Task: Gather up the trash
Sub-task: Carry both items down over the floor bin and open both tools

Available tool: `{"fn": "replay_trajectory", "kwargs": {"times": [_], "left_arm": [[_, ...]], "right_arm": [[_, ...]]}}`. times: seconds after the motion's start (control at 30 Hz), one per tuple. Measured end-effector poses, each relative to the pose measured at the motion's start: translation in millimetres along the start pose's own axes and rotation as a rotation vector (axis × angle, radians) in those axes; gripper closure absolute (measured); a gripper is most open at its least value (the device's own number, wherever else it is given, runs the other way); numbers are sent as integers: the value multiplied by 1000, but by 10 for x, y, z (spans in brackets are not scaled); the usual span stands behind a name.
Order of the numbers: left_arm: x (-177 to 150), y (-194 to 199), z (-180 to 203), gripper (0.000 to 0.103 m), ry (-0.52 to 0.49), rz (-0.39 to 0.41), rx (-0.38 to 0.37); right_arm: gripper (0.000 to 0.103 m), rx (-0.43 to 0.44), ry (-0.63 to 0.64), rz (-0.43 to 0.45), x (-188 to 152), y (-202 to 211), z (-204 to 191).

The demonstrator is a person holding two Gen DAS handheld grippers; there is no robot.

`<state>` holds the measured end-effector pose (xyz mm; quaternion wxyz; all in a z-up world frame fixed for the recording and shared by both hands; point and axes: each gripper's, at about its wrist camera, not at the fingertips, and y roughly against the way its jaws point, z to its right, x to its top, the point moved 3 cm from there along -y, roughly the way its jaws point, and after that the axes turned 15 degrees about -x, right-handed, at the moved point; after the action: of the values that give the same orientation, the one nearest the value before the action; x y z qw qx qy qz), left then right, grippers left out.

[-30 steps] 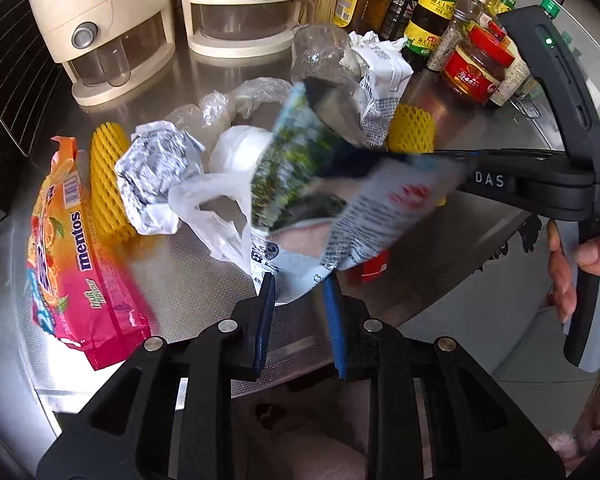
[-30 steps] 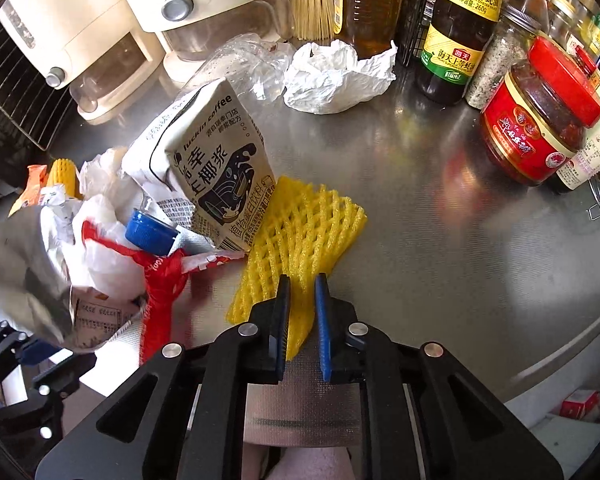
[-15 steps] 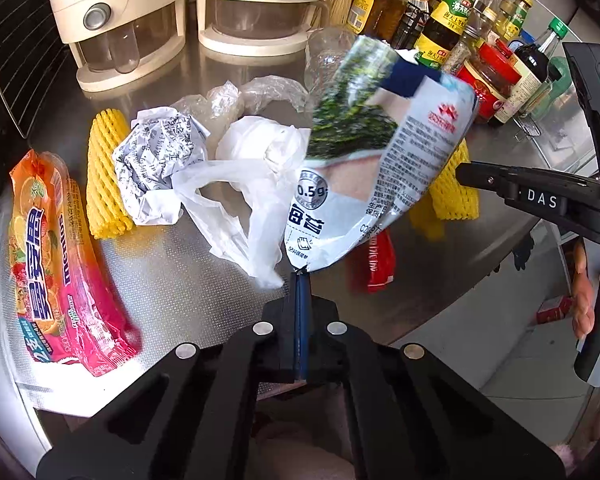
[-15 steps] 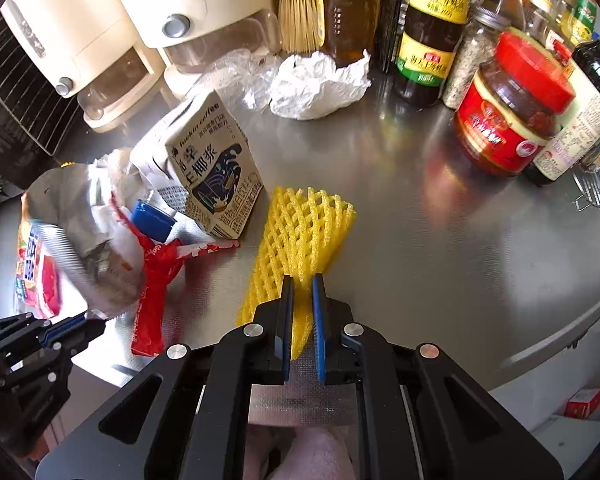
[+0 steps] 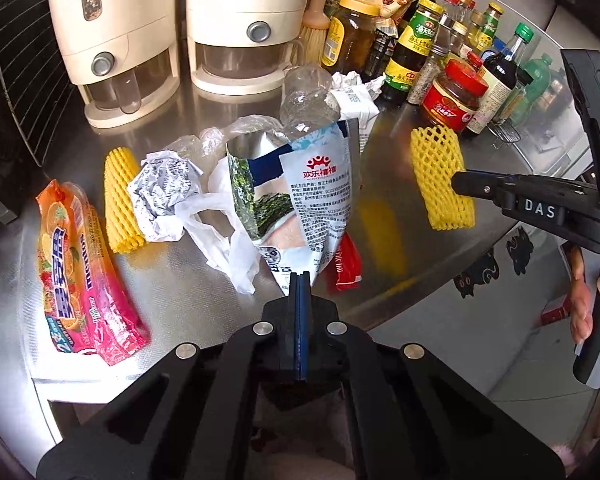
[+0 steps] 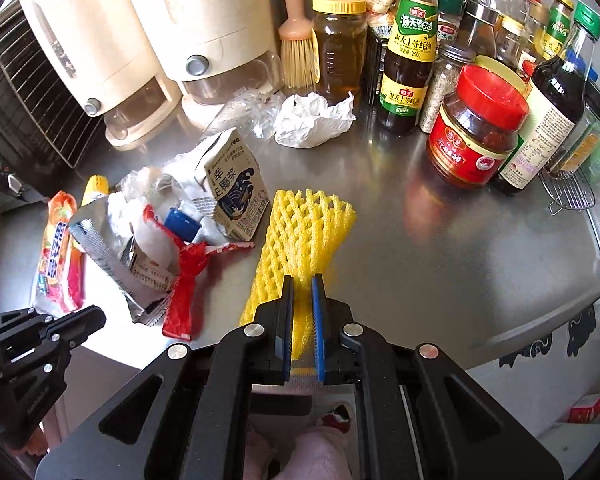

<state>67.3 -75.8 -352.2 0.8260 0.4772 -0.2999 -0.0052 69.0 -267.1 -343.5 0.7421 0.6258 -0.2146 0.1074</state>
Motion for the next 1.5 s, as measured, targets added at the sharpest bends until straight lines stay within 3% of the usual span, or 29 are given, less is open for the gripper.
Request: {"fn": "replay_trajectory", "kwargs": {"times": [0.1,0.13,0.2,0.3,0.6,0.7,0.77,0.83,1.1,1.33,1.5], "left_arm": [[2,70,-5,101,21,23,-11],[13,81,-3,88,27,29,-15],[50,105,24,73,26,50,-18],[116,52,66,61,25,48,-11],[226,-345,-95,52,112,14,20],[232,-444,-151,53,138,12,13],[236,-486,-172,59,146,20,-2],[240,-484,-186,77,152,36,-13],[218,-336,-137,96,125,83,-38],[129,250,95,97,61,144,-27],[-159,594,256,97,37,139,-23]], "right_arm": [[93,3,-6,4,-28,47,19],[93,3,-7,5,-30,54,28],[93,5,-8,7,-33,65,48],[93,10,-13,5,-25,52,87],[93,22,21,32,100,43,169],[93,24,33,38,127,23,167],[93,25,35,37,129,-3,171],[93,24,32,38,117,-19,177],[93,16,44,59,48,103,134],[93,67,50,124,-69,482,7],[93,139,53,122,-327,682,-93]]}}
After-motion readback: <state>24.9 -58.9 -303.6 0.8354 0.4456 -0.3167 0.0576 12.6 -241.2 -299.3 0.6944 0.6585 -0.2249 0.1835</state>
